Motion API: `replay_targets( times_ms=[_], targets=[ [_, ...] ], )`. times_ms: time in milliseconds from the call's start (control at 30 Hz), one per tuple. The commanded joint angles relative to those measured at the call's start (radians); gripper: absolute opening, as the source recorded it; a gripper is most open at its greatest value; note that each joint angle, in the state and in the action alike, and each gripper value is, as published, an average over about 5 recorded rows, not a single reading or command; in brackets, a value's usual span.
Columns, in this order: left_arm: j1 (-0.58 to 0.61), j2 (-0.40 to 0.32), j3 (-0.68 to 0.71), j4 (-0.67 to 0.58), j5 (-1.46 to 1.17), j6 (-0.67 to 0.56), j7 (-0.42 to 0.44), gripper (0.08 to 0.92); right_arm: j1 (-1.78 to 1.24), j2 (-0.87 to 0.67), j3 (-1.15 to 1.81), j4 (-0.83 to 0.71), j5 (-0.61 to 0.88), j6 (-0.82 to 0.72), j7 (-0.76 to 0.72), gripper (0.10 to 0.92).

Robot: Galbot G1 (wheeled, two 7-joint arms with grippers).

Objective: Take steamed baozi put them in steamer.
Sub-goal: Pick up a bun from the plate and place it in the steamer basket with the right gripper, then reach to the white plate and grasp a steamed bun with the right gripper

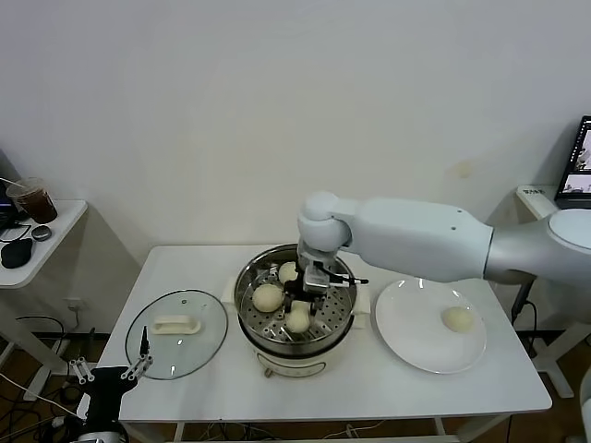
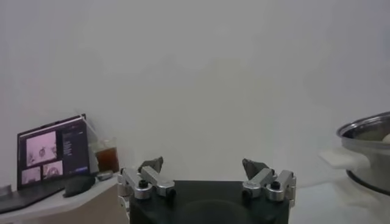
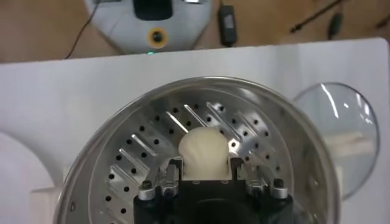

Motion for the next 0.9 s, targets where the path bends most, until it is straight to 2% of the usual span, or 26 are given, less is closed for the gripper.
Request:
replay_targets(
  times_ms=[33,300,433,633,767,900],
  targets=[
    [-0.002,-0.001,-0.001,0.002,0.000,-0.001,0.000,0.823,-0.029,0.013,-0.021,-0.005,-0.081,0.087,0.007,0.478],
    [-0.003,-0.004,0.002,0.006,0.001,-0.001,0.000,0.823,-0.041,0.009,-0.005,-0.013,-0.087,0.091,0.024,0.549],
    [-0.005,-0.002,0.001,0.006,0.001,-0.001,0.000,0.823,-0.023,-0.005,0.024,-0.015,-0.059,0.081,0.027,0.643],
    [-0.009,0.005,0.002,0.003,0.001,0.001,0.001,0.823,0.052,-0.081,0.109,-0.006,0.059,0.009,0.004,0.795],
    [-0.016,0.012,0.003,0.002,0.000,0.001,0.001,0.823,0.108,-0.191,0.140,0.000,0.182,-0.137,-0.014,0.821],
    [-0.025,0.023,0.009,0.004,-0.004,0.001,0.002,0.823,0.133,-0.333,0.142,0.036,0.268,-0.386,-0.024,0.823]
  ],
)
